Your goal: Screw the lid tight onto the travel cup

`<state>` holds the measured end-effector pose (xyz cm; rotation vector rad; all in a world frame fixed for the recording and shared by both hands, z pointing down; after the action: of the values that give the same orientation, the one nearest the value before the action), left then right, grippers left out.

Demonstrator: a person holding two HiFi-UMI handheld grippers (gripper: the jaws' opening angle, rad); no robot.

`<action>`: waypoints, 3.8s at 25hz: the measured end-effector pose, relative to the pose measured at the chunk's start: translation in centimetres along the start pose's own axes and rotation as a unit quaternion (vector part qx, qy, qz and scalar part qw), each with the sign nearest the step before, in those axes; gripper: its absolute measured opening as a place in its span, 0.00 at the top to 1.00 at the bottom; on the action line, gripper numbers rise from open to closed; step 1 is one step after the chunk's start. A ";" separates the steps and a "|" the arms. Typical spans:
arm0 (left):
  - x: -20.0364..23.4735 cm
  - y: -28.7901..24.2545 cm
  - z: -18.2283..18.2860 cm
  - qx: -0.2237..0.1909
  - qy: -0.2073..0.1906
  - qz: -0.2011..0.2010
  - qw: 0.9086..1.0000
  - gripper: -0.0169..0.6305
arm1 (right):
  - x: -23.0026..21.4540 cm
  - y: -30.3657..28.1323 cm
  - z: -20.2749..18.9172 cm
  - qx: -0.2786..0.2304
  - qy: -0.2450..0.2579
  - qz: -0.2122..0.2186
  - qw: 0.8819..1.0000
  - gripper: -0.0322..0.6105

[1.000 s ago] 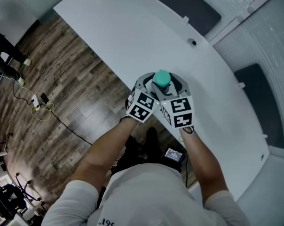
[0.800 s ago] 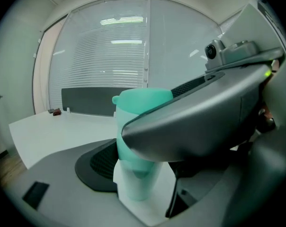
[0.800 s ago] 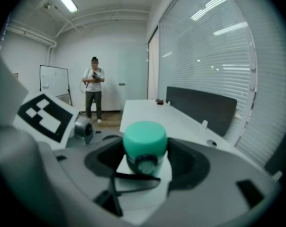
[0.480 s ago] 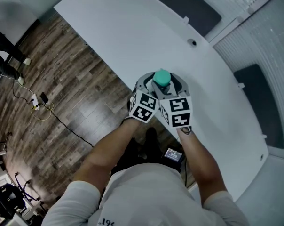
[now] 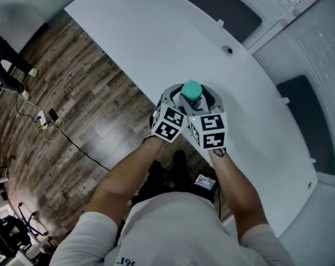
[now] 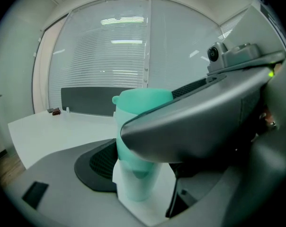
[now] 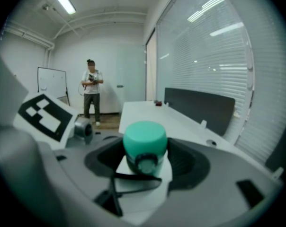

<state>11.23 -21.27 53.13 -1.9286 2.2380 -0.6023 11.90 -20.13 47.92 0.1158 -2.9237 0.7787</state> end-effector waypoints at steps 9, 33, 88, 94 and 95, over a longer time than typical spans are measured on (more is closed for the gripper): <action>0.1 0.5 0.1 0.008 -0.011 -0.012 1.000 0.48 | 0.4 0.0 0.1 0.001 0.006 0.006 1.000 0.48; 0.3 2.9 0.9 0.001 -0.020 -0.011 1.000 0.48 | 0.5 -0.1 1.3 -0.006 0.008 0.021 1.000 0.48; -11.1 26.3 7.9 -0.185 0.074 -0.099 0.975 0.92 | 0.7 20.2 5.3 -0.082 -0.083 -0.042 0.992 0.91; -12.2 28.2 5.9 -0.191 0.096 -0.095 0.972 0.92 | 1.9 21.5 4.3 -0.082 -0.084 -0.040 0.992 0.91; -12.4 28.3 5.7 -0.190 0.099 -0.093 0.972 0.92 | 2.0 21.7 4.1 -0.082 -0.085 -0.038 0.992 0.91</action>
<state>-10.69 -7.40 35.32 -2.3779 2.4582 -0.4241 7.34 -3.53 33.99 0.2886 -3.1067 0.5387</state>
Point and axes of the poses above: the fingertips, and each gripper's own axes: y backward along the fingers, x to its left, z out of its top, the point moved 3 cm from there along y, backward along the fingers, and after that the axes turned 13 degrees about -z, right-handed, at the moved point
